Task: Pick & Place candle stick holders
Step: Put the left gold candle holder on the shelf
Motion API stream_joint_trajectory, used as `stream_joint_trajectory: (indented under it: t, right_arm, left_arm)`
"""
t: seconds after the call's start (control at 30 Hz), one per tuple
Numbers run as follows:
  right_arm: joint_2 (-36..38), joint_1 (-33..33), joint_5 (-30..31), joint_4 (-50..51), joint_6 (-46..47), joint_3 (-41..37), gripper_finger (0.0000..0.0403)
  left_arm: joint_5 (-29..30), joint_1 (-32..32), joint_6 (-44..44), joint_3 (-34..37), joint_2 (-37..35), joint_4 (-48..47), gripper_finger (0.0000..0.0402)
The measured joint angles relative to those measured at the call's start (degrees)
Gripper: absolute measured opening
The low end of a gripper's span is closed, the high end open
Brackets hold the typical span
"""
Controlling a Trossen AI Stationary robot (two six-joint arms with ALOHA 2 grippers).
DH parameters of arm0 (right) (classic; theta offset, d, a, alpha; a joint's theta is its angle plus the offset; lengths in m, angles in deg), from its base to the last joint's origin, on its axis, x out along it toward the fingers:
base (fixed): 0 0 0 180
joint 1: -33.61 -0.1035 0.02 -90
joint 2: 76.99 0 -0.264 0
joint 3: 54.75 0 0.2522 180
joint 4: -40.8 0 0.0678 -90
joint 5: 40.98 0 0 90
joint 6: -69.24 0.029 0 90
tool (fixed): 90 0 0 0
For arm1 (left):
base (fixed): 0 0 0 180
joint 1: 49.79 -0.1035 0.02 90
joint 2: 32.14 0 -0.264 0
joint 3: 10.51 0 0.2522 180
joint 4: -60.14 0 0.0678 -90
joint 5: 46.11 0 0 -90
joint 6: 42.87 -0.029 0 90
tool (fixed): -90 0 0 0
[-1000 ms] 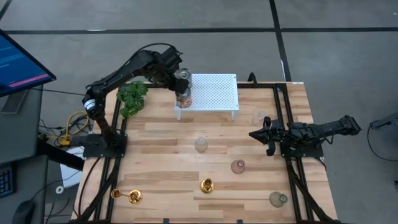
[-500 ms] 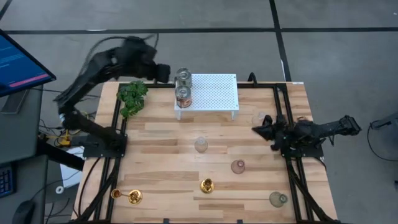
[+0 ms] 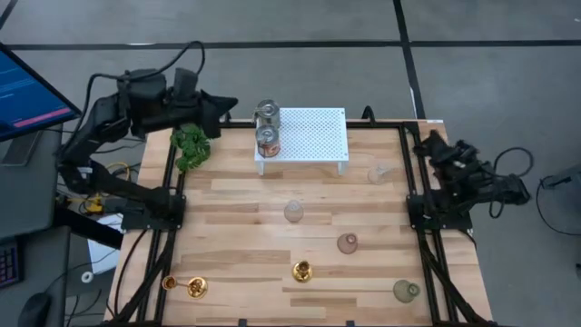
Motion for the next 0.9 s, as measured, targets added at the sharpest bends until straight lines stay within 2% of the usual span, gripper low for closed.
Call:
stream_joint_trajectory:
  t: [0.13, 0.23, 0.37, 0.47, 0.6, 0.7, 0.9]
  right_arm:
    - [-2.44, 1.12, -2.5, 5.42, -3.5, 5.83, 0.0005]
    - [-5.12, 1.47, -4.21, 13.9, -6.79, 11.28, 0.0005]
    - [-11.66, 1.44, -5.42, 33.36, -11.35, 21.93, 0.0007]
    - [-19.79, 1.44, -5.08, 50.71, -13.23, 31.31, 0.0024]
    - [-32.38, 1.29, -5.76, 74.74, -13.76, 43.79, 0.0077]
    - [-40.22, 0.71, -10.88, 89.18, -14.83, 51.22, 0.0134]
    - [-54.59, -1.52, -23.73, 95.26, -20.79, 60.89, 0.0256]
  left_arm:
    - [0.19, 2.15, -2.66, 0.0, 0.32, 0.13, 0.0002]
    - [0.16, 3.24, -4.62, 0.0, 0.29, 0.27, 0.0002]
    - [0.19, 3.49, -6.54, 0.0, 0.15, 0.44, 0.0002]
    - [0.19, 3.49, -7.38, 0.02, -0.22, 0.4, 0.0002]
    - [0.19, 3.49, -8.05, 0.02, -0.95, 0.37, 0.0002]
    - [1.24, 3.49, -8.75, 0.02, -1.38, 0.12, 0.0002]
    - [4.55, 3.49, -8.75, 0.02, -2.04, 0.0, 0.0004]
